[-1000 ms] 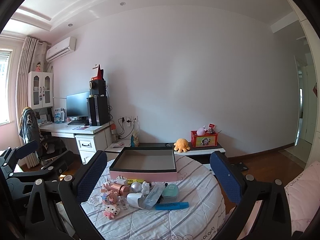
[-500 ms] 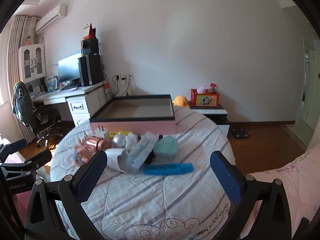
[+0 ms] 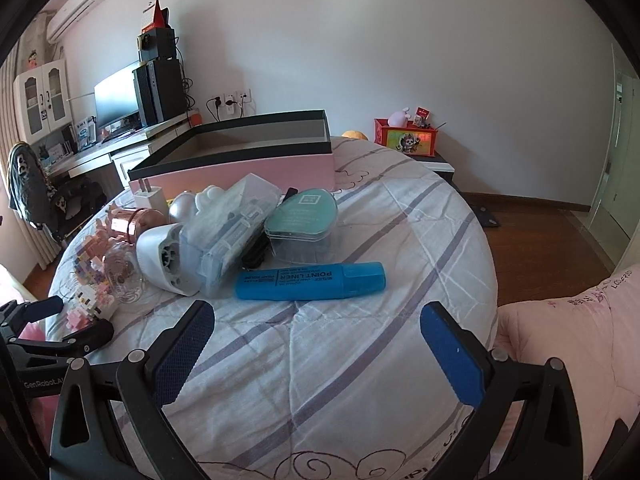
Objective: Organize rigid objects
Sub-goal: 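Move left tool to the Hello Kitty block figure while right tool approaches the teal oval container, then close left tool on the Hello Kitty figure while right tool grasps the teal container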
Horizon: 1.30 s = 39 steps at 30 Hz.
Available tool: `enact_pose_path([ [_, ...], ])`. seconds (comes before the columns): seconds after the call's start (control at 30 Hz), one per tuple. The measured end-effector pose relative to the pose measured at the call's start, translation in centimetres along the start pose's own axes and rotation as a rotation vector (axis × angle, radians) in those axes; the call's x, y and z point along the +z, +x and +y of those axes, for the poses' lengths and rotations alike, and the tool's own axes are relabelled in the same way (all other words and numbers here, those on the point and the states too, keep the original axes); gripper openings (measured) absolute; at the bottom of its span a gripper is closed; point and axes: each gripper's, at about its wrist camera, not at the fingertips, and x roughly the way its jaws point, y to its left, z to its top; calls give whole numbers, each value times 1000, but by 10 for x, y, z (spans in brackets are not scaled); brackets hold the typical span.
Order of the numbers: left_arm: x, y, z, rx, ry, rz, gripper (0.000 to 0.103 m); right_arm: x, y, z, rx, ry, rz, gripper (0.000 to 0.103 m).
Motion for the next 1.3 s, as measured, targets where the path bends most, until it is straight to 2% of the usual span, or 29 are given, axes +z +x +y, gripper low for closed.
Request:
enact_pose_path([
  [0.17, -1, 2, 1, -20, 10, -53, 102, 4, 19, -7, -13, -6, 33, 103],
  [0.23, -4, -1, -1, -37, 31, -83, 91, 7, 28, -8, 0, -22, 42, 103],
  [0.3, -2, -5, -1, -77, 39, -103, 57, 9, 34, -8, -5, -44, 43, 103],
  [0.4, 3, -5, 1, -82, 41, -105, 44, 17, 39, -11, -10, -49, 34, 103],
  [0.6, 8, -14, 5, -122, 41, -114, 44, 40, 55, -4, -32, -70, 36, 103],
  [0.77, 17, -28, 5, -137, 54, -152, 44, 58, 82, 1, -39, -78, 116, 103],
  [0.87, 30, -31, 6, -141, 62, -162, 44, 65, 98, 1, -4, -63, 160, 103],
  [0.93, 39, -33, 6, -148, 61, -169, 44, 67, 103, -2, 28, -49, 170, 98],
  [1.03, 52, -37, 4, -153, 79, -189, 44, 67, 102, -5, 91, -33, 159, 74],
  [1.07, 56, -37, 3, -151, 86, -193, 44, 66, 101, -5, 97, -31, 155, 63],
  [1.3, 83, -34, 0, -219, 87, -201, 44, 70, 87, -14, 122, -5, 110, 63],
])
